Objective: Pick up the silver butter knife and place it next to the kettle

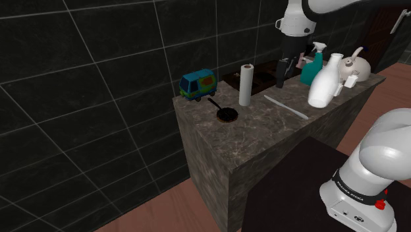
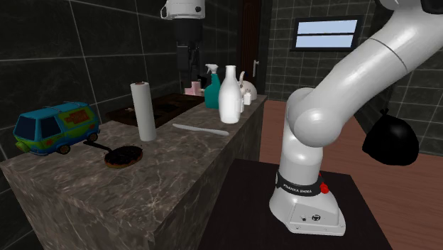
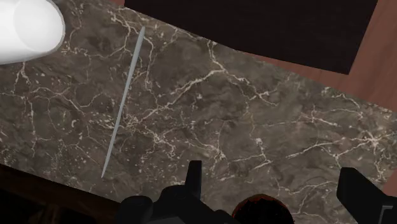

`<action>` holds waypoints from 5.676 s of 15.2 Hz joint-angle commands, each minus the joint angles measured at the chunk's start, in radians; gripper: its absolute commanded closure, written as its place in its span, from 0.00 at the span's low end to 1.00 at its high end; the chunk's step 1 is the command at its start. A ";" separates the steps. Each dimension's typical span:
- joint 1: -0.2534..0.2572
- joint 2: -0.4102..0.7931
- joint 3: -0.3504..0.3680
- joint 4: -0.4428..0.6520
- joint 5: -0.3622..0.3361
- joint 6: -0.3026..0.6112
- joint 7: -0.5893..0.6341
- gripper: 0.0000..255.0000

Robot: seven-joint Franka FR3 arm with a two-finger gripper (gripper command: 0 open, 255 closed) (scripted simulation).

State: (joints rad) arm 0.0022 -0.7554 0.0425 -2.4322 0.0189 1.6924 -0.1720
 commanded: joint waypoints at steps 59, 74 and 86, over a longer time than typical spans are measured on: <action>-0.222 0.316 -0.229 -0.095 -0.119 0.348 -0.031 1.00; -0.219 0.262 -0.213 0.067 -0.111 0.133 -0.032 1.00; -0.215 0.258 -0.203 0.225 -0.104 -0.029 -0.035 1.00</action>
State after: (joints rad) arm -0.2128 -0.4974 -0.1609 -2.2232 -0.0852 1.6796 -0.2053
